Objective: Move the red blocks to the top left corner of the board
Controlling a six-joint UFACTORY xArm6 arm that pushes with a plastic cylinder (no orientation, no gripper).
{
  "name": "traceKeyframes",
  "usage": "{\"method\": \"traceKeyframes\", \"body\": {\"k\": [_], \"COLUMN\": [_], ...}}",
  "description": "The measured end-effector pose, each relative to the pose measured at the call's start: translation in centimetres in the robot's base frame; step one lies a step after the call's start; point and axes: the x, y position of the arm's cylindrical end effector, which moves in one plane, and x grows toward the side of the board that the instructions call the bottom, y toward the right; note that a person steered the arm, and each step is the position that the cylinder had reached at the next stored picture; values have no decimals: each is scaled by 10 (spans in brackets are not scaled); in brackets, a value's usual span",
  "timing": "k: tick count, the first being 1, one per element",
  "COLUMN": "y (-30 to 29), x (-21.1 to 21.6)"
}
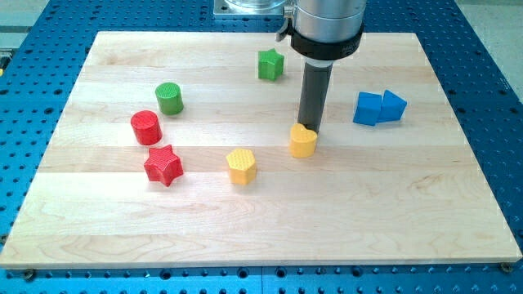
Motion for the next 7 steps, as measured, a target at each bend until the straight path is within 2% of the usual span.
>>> {"method": "traceKeyframes", "body": {"k": [2,4,5,6,7], "y": [-40,-5,46,82,-19], "x": [59,48,53,97,138]}}
